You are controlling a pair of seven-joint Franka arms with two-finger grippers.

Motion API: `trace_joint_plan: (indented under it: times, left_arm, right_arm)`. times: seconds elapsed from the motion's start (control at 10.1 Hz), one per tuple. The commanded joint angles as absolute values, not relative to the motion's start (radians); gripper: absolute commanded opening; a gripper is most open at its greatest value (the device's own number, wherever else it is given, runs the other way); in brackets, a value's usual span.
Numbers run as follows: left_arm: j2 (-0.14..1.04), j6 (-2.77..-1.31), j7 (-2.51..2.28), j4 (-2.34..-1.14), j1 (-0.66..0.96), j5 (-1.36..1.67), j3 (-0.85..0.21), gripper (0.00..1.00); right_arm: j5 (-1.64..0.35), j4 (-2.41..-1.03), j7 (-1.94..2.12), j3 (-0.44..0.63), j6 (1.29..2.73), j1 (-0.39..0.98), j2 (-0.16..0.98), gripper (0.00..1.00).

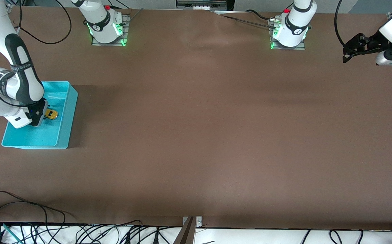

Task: Wind up and store yellow beetle car
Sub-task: 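Open the right gripper to release the car inside the box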

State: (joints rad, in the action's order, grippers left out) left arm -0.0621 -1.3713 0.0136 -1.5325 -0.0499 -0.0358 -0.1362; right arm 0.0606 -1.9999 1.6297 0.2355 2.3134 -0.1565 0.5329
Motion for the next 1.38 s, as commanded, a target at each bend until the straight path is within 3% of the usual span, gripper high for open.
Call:
trace_joint_plan:
  times: [0.0, 0.3, 0.59, 0.99, 1.28]
  left_arm:
    - [-0.049, -1.347, 0.009, -1.496, -0.058, -0.008, -0.135, 1.0]
    - [-0.048, -1.347, 0.009, -1.496, -0.058, -0.006, -0.133, 1.0]
    - [-0.049, -1.347, 0.011, -1.496, -0.06, 0.014, -0.132, 1.0]
    - [-0.049, -1.347, 0.011, -1.496, -0.061, 0.014, -0.13, 1.0]
    - [-0.048, -1.348, 0.011, -1.496, -0.058, 0.015, -0.129, 1.0]
  right_arm:
    - [0.058, -1.924, 1.62, 0.203, 2.257, -0.164, 0.532, 0.92]
    - [0.058, -1.709, 1.493, 0.179, 1.983, -0.138, 0.534, 0.99]
    - [0.057, -1.53, 1.146, 0.178, 1.769, -0.089, 0.532, 0.99]
    - [-0.067, -1.474, 0.506, 0.178, 1.634, -0.009, 0.451, 1.0]
    - [-0.074, -1.433, 0.373, 0.173, 1.635, 0.031, 0.433, 1.0]
